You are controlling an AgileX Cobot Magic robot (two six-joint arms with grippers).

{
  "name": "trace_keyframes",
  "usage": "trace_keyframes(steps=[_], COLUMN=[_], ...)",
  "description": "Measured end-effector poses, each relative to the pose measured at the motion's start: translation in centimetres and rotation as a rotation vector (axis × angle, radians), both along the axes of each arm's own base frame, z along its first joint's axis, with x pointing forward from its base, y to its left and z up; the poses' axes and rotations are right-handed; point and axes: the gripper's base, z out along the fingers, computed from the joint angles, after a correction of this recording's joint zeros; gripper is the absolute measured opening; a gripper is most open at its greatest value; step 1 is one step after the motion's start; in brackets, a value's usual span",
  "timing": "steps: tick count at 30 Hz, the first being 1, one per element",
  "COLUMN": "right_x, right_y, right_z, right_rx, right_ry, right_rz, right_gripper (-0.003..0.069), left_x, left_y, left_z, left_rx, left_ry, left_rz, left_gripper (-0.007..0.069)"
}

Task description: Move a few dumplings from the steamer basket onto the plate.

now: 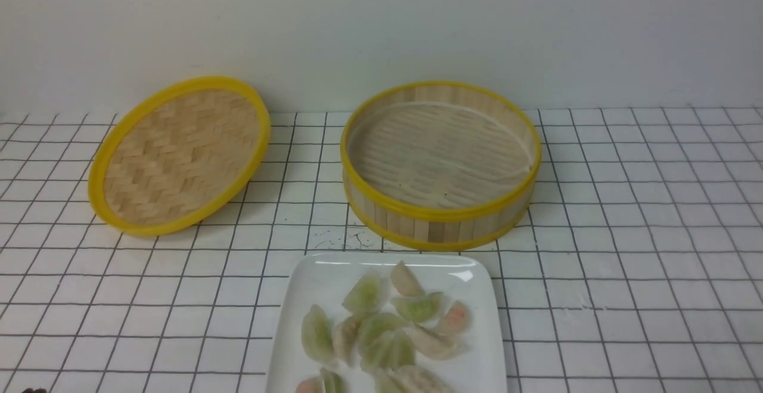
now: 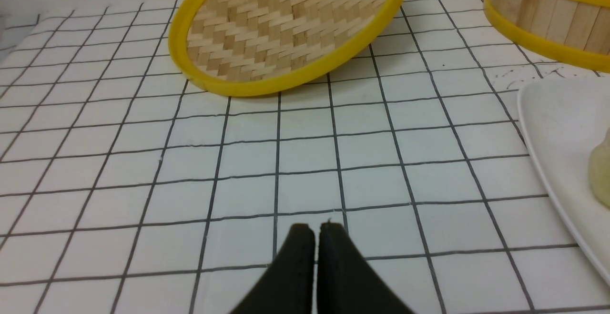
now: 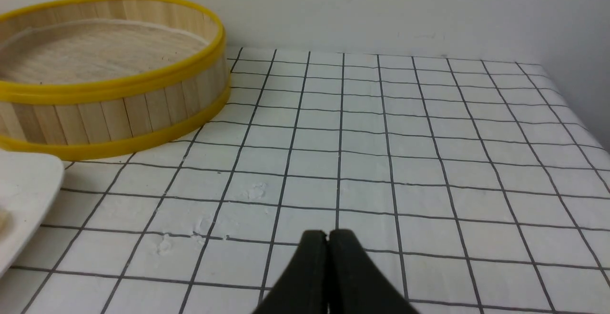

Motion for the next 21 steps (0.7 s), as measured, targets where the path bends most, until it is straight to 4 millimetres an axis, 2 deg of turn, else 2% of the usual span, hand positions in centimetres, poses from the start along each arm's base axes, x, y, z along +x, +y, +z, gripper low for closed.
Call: trace_keyframes(steps=[21], right_x=[0.00], right_y=[0.00], right_z=[0.00], right_rx=[0.011], right_ry=[0.000], right_rz=[-0.002], right_gripper=[-0.0013], left_x=[0.00], left_y=[0.00], left_z=[0.00], left_rx=[0.000], left_ry=[0.000], left_rz=[0.000], left_gripper=[-0.0006])
